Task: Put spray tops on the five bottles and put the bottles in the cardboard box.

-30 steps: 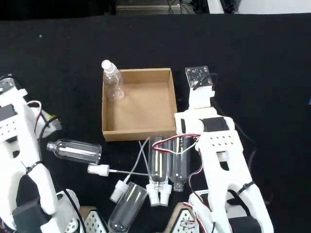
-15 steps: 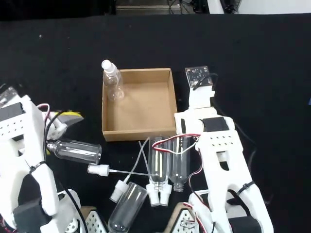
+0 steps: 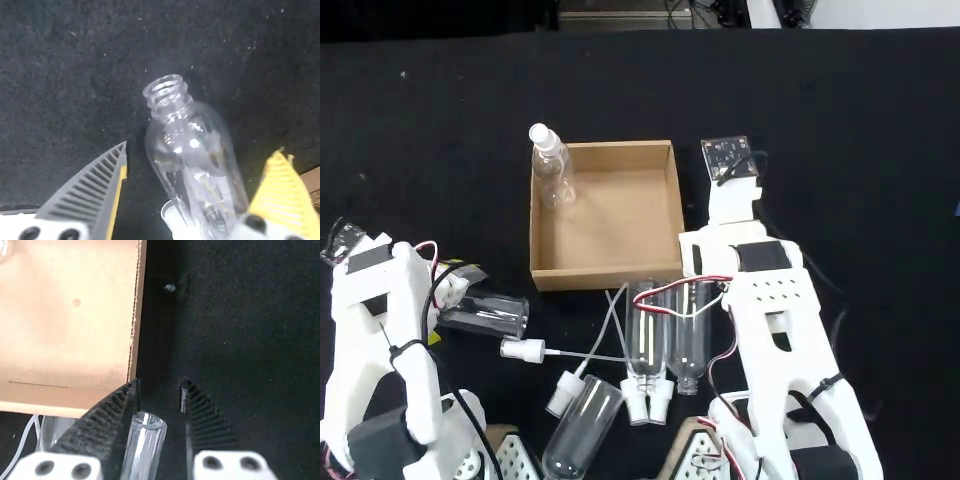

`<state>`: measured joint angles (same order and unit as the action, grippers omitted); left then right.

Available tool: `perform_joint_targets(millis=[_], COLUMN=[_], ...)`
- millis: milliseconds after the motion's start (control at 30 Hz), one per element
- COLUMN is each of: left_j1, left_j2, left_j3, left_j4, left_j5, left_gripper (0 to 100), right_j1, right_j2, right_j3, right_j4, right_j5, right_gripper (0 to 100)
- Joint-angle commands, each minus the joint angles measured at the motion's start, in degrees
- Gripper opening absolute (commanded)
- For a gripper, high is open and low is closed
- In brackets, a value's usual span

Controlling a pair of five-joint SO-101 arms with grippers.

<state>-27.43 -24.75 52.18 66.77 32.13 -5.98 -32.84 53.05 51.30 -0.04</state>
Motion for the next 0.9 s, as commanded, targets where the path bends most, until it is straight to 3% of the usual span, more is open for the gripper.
perform_joint_targets(millis=[0, 133, 267, 433, 667, 867], left_j1=[0.31, 0.75, -0.75, -9.19, -23.16, -26.77], left_j2=[-0.44, -0.44, -1.05, -1.05, -0.35, -0.35], left_j3=[-1.1, -1.1, -1.8, -10.42, -18.15, -15.43], left_j4=[-1.05, -1.32, -7.56, -16.09, -16.0, -6.15], left_j5=[1.14, 0.97, 0.88, -2.9, -38.15, -60.92], left_gripper=[29, 14, 17, 21, 23, 23], right_j1=[1.58, 1.58, 1.58, 1.58, 4.57, 6.42], right_j2=[-2.68, -2.68, -2.68, -2.59, -2.86, -2.59], right_j3=[-2.77, -2.77, -2.77, -2.77, -2.77, -2.86], right_j4=[-0.88, -0.88, -0.88, -0.88, -0.97, -2.81], right_j5=[0.44, 0.44, 0.44, 0.44, 0.44, 0.44], right_gripper=[12.0, 12.0, 12.0, 12.0, 12.0, 12.0])
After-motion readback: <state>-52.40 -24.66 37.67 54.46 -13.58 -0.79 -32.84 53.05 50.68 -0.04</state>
